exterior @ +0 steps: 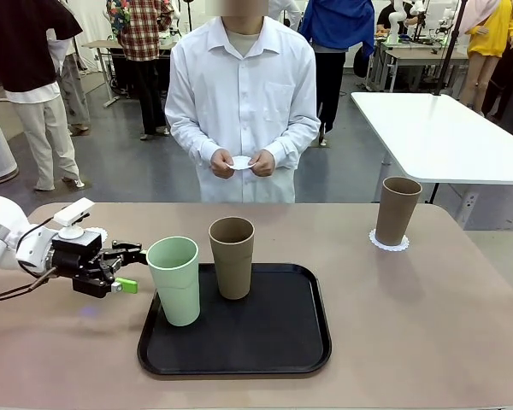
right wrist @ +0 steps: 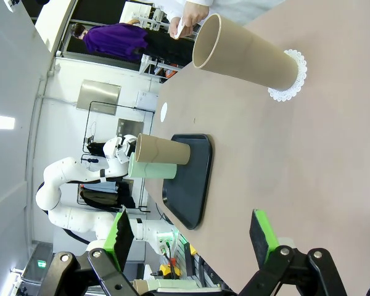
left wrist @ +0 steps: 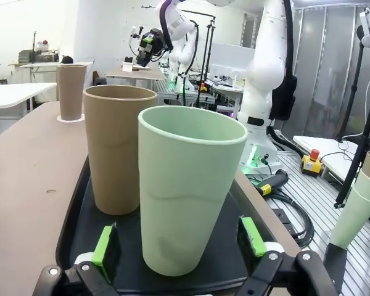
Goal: Place coasters on the table and set cups on them.
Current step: Take one Reusable plastic cup from the Flat Tray and place it on a coaster set by the human.
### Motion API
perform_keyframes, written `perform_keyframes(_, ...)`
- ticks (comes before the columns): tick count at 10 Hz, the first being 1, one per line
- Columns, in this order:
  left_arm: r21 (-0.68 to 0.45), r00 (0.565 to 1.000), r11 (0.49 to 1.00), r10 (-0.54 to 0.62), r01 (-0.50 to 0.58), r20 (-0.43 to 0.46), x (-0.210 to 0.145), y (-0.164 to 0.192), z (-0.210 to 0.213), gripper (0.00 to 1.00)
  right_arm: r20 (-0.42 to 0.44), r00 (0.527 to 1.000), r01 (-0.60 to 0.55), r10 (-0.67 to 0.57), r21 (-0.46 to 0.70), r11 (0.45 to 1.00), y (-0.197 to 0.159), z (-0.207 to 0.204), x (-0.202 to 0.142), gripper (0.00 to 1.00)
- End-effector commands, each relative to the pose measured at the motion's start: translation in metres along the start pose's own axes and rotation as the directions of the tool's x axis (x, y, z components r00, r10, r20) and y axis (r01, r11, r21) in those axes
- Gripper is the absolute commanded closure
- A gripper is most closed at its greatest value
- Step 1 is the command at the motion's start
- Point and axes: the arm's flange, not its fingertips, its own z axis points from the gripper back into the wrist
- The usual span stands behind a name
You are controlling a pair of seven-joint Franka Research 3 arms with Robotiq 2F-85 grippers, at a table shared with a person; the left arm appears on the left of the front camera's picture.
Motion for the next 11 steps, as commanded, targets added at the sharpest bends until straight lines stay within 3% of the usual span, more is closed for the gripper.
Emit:
perform_keyframes(1, -0.023, 0.999, 0.999, -0.044, 0.044, 0.010, -0.001, 0.005, -0.012, 0.00, 0.013, 1.000, -0.002, 0.002, 0.001, 1.000, 0.000, -0.001, 0.001, 0.00)
perform_keyframes(5, -0.051, 0.995, 0.993, -0.102, 0.103, 0.019, -0.008, 0.011, -0.026, 0.00, 0.013, 1.000, -0.002, 0.002, 0.001, 1.000, 0.000, -0.001, 0.001, 0.00)
perform_keyframes(11, -0.098, 0.994, 0.990, -0.100, 0.103, 0.033, -0.013, 0.016, -0.044, 0.00, 0.013, 1.000, -0.002, 0.002, 0.001, 1.000, 0.000, -0.001, 0.001, 0.00)
